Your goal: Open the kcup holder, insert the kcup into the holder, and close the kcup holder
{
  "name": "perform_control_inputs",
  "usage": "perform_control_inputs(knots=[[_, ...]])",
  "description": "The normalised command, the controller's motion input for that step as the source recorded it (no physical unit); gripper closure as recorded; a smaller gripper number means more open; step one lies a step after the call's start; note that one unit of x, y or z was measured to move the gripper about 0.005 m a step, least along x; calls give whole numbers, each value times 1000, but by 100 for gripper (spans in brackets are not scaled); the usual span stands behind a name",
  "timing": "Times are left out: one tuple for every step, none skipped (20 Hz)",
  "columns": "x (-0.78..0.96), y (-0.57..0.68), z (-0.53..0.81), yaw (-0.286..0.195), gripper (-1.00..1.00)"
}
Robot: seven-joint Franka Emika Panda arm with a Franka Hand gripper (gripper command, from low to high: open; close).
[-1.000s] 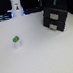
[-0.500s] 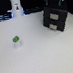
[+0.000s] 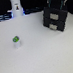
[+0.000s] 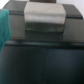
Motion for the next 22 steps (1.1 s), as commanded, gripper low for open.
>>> perform_control_inputs(knots=[[-367, 14, -458, -58, -100], [-371, 12, -462, -37, -100], [-392, 14, -439, -24, -100], [-402, 16, -423, -16, -100], [-412, 49, -432, -2, -100], [-503, 96, -469, -19, -100], [-462, 75, -496, -17, -100], [-430, 42, -510, -15, -100], [-401, 14, -528, -19, -100], [-368, 1, -547, -20, -100], [-312, 12, -568, -23, -100], [-279, 22, -566, -22, -100], [-302, -12, -546, -19, -100], [-317, -29, -535, -24, -100], [-307, -26, -488, -27, -100], [-339, -25, -460, -48, -100], [-305, -33, -349, -55, -100], [-285, -15, -277, -44, -100], [-195, 12, -151, -34, 100], [-90, 23, -39, -18, 100], [9, 7, 1, -7, 100], [8, 0, -1, -4, 100]])
